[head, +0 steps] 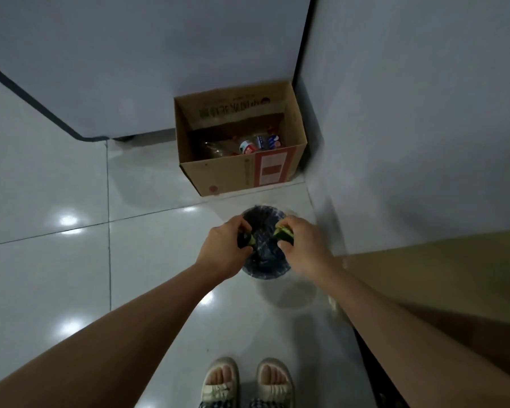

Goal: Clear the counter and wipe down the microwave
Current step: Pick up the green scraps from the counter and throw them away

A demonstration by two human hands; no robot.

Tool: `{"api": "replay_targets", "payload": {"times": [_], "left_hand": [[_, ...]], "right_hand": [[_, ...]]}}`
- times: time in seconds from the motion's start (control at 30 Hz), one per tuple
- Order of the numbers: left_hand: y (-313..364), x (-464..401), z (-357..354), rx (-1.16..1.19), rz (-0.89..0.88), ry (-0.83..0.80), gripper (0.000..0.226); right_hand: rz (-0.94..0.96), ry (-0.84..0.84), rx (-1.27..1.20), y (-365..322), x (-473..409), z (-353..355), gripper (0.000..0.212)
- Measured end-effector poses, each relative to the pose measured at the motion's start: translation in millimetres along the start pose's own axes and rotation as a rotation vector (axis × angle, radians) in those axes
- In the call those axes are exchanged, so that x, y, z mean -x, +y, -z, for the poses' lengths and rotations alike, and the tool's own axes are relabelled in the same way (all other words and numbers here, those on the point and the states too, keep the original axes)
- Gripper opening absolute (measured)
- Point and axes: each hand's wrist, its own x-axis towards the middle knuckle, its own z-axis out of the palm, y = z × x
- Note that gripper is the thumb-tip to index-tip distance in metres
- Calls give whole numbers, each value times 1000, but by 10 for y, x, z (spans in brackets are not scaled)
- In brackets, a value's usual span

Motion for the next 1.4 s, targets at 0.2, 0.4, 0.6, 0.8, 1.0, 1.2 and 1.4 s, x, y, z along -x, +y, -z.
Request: {"api": "replay_targets", "payload": {"times": [0.2, 0.4, 0.6, 0.8, 1.0, 1.2, 1.4], "left_hand": [[-561, -707, -841, -59, -9, 80, 33], [-938, -1303, -1435, -118, -52, 84, 34], [-1161, -1618, -1713, -124, -40, 96, 41], [-1227, -1657, -1752, -154, -47, 87, 49], [-1099, -1455, -1489, -185, -40, 74, 58], [-810, -1022, -1002, -218, -5, -21, 69], [-342, -551, -389, -260, 4, -49, 71]], "right_hand": [[-4, -7, 27, 699, -663, -882, 34], [3, -22, 52, 1184, -1226, -1463, 35], [15, -18, 90, 1417, -1484, -1762, 38], [9, -128, 119, 1435, -1496, -1788, 55], [-26, -181, 115, 1286, -1284, -1576, 74], [-55, -202, 106, 979, -877, -1121, 79], [-43, -176, 146, 497, -443, -415, 76]]}}
